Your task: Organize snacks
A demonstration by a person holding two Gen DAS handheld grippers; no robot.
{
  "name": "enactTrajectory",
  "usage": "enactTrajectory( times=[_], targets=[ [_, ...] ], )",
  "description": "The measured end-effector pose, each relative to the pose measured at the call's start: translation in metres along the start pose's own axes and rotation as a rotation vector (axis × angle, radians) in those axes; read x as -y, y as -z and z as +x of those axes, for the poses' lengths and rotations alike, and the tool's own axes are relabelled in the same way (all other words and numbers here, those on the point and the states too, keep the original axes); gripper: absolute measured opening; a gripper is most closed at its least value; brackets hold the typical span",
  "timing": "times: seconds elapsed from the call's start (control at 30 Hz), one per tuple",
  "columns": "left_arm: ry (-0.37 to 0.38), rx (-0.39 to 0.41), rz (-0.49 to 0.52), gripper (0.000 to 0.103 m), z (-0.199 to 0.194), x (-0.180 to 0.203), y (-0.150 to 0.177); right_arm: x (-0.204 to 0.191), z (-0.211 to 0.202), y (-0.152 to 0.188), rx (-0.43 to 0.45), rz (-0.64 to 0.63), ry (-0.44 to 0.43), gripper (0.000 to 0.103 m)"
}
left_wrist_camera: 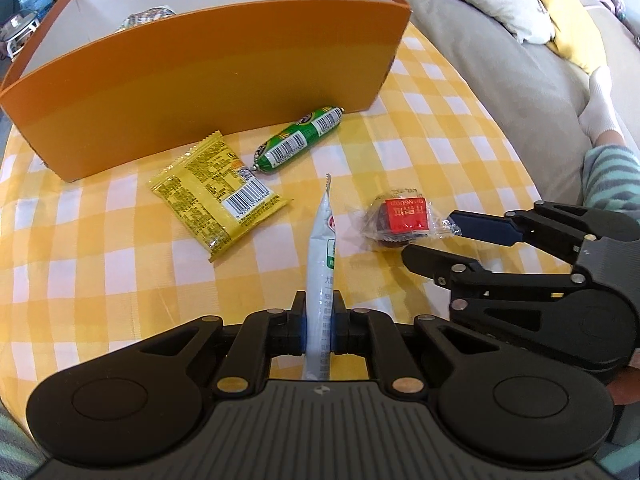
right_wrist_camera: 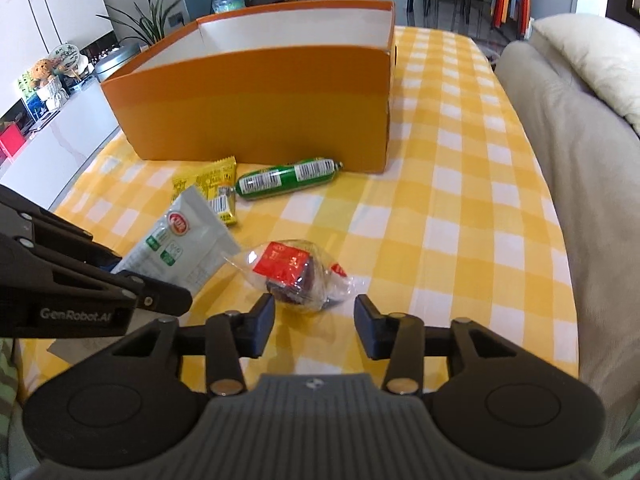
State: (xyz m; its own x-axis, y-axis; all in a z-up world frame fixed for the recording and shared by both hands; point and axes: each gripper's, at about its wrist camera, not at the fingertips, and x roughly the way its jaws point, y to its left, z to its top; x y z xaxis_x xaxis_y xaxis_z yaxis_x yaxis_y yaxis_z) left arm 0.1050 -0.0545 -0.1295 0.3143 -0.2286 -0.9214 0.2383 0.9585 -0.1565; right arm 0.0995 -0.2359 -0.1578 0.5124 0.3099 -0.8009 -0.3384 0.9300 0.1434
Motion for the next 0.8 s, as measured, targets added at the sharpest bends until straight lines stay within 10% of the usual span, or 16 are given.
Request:
enactTrajectory(
  times=[0.27,0.8],
  targets=[
    [-0.002,0.017,-0.025,0.01,-0.006,-0.01,0.001,-0.02,0.013,-0.011,0.08,-0.116,0.014,0.058],
    [0.003,0.081,-0.048,0.01,-0.026,-0.017,-0.004,-0.032,0.01,-0.011,0.088,-0.17,0.038,0.04]
  ],
)
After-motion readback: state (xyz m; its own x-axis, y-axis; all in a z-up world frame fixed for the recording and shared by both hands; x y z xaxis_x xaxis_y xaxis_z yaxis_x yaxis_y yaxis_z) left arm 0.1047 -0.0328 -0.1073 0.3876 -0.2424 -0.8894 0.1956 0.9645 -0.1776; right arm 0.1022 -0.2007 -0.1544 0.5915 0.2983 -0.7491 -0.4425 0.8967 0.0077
